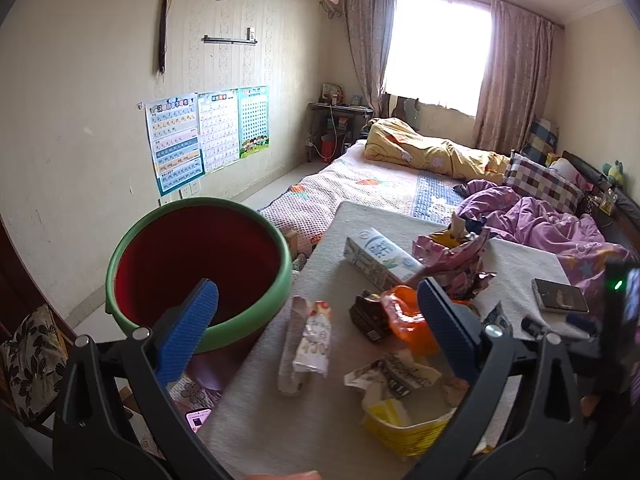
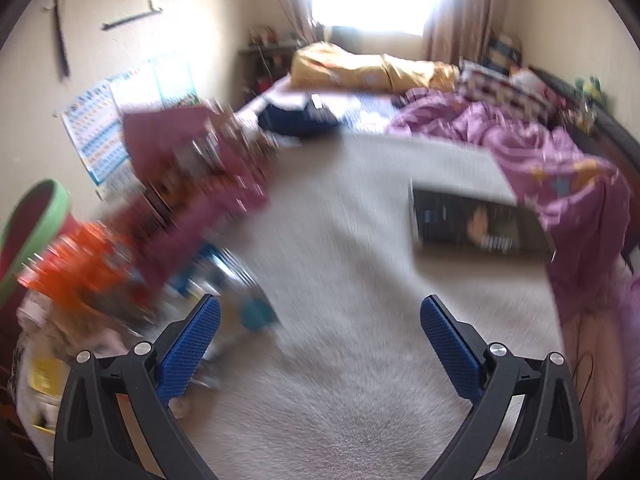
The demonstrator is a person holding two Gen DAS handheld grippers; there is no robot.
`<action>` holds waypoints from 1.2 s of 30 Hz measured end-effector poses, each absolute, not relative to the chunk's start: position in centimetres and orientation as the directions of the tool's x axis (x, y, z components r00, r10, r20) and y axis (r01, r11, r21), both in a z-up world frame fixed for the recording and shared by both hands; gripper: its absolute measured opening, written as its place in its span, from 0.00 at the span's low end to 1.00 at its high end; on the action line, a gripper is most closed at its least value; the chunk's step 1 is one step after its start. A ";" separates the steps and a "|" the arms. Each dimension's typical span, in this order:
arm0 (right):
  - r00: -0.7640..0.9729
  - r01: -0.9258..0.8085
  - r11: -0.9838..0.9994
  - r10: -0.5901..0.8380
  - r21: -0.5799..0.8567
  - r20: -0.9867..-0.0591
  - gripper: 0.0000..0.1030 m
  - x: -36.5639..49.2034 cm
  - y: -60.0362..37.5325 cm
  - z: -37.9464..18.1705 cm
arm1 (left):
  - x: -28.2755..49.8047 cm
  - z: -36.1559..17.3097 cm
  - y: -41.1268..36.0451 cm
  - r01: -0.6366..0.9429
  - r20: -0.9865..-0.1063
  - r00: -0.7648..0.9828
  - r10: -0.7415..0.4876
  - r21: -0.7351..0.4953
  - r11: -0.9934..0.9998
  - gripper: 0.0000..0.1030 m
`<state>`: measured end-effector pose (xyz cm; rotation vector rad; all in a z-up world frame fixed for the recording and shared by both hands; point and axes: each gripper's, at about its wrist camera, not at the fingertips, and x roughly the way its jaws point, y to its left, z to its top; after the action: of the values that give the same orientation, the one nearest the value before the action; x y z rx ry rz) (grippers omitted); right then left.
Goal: Collect trash
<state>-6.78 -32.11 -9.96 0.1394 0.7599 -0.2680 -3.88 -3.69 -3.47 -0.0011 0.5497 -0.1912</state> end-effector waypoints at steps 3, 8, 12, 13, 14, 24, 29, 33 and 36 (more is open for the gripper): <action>0.770 0.235 0.971 -0.163 0.036 -0.617 0.93 -6.9 -30.6 -5.9 | -3.7 -3.2 -4.6 0.188 -0.505 0.842 -0.190 -0.055 0.981 0.95; 0.841 0.187 0.982 -0.139 0.040 -0.523 0.93 -6.4 -28.6 -1.3 | -3.0 -2.2 -6.1 0.169 -0.489 0.856 -0.165 -0.036 0.985 0.95; 0.859 0.195 0.980 -0.152 0.038 -0.488 0.93 -5.9 -27.9 0.2 | -2.3 -1.8 -6.4 0.127 -0.491 0.862 -0.127 -0.033 0.991 0.95; 0.861 0.196 0.980 -0.153 0.038 -0.485 0.93 -5.9 -27.6 0.4 | -2.4 -1.7 -6.4 0.122 -0.484 0.867 -0.120 -0.027 0.992 0.95; 0.862 0.195 0.980 -0.151 0.041 -0.483 0.93 -5.9 -27.6 0.6 | -2.4 -1.6 -6.3 0.120 -0.478 0.871 -0.115 -0.018 0.993 0.95; 0.857 0.182 0.982 -0.133 0.051 -0.498 0.93 -5.6 -26.1 1.0 | -1.7 -1.9 -5.8 0.110 -0.520 0.849 -0.094 0.000 0.994 0.95; 0.858 0.179 0.983 -0.131 0.049 -0.496 0.93 -5.4 -25.5 1.0 | -1.9 -1.6 -6.0 0.122 -0.512 0.854 -0.097 0.016 0.992 0.95; 0.860 0.181 0.982 -0.133 0.051 -0.494 0.93 -5.5 -25.1 1.1 | -2.3 -0.9 -6.2 0.125 -0.493 0.865 -0.097 0.025 0.992 0.95; 0.862 0.184 0.982 -0.139 0.045 -0.488 0.93 -5.6 -24.9 1.4 | -2.6 -0.5 -6.4 0.119 -0.476 0.875 -0.089 0.034 0.992 0.95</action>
<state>-5.57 -24.92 1.39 0.0916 0.5047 -0.1694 -2.61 -6.36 -0.52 0.0630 0.4932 -0.1087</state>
